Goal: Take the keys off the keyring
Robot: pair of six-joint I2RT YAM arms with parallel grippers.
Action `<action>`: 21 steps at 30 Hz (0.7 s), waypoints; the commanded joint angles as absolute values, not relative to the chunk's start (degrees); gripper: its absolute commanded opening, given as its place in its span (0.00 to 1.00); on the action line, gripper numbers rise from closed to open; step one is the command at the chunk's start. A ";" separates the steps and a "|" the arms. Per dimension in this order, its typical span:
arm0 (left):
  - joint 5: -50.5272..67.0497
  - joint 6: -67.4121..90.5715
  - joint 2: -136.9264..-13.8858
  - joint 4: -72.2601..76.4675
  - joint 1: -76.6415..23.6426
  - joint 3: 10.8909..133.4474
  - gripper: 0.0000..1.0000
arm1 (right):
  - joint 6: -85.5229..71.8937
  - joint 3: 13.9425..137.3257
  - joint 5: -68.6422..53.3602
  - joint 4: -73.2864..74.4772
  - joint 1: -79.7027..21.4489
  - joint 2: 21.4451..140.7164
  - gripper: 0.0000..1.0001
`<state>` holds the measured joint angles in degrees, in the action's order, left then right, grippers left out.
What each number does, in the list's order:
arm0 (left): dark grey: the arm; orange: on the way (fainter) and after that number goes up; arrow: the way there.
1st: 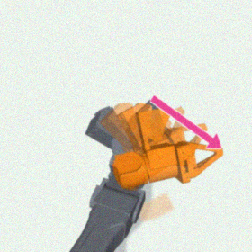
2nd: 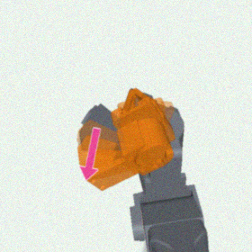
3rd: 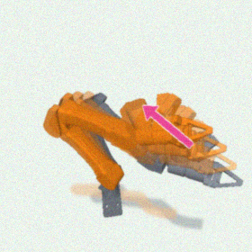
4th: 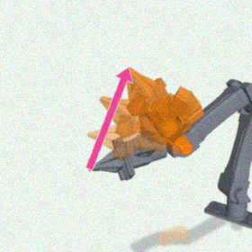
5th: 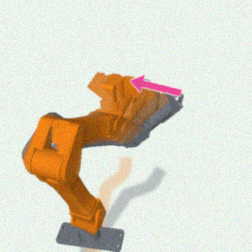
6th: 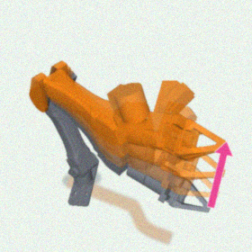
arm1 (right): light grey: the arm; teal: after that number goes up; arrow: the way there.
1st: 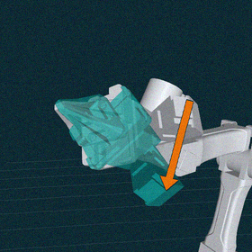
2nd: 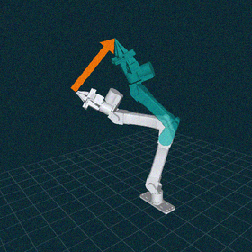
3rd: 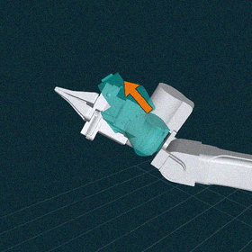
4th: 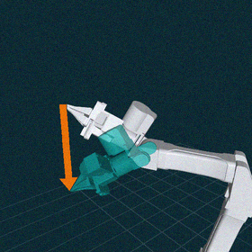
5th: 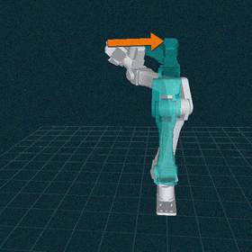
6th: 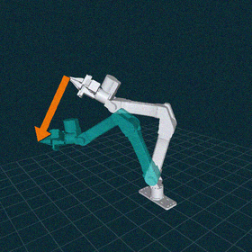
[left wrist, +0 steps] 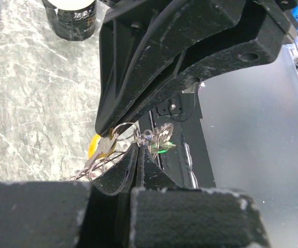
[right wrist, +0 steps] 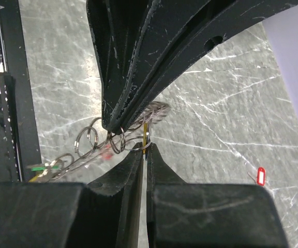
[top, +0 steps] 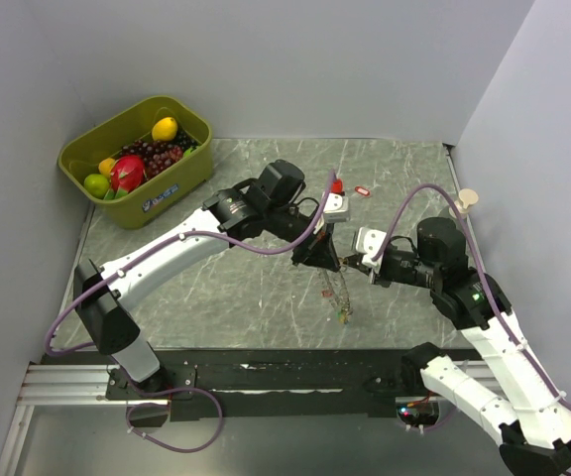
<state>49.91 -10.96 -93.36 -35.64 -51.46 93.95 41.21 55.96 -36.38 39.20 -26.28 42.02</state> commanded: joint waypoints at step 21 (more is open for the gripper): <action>49.22 -9.40 -91.14 -32.26 -51.86 94.48 0.01 | 41.65 54.15 -34.63 37.18 -26.72 40.26 0.00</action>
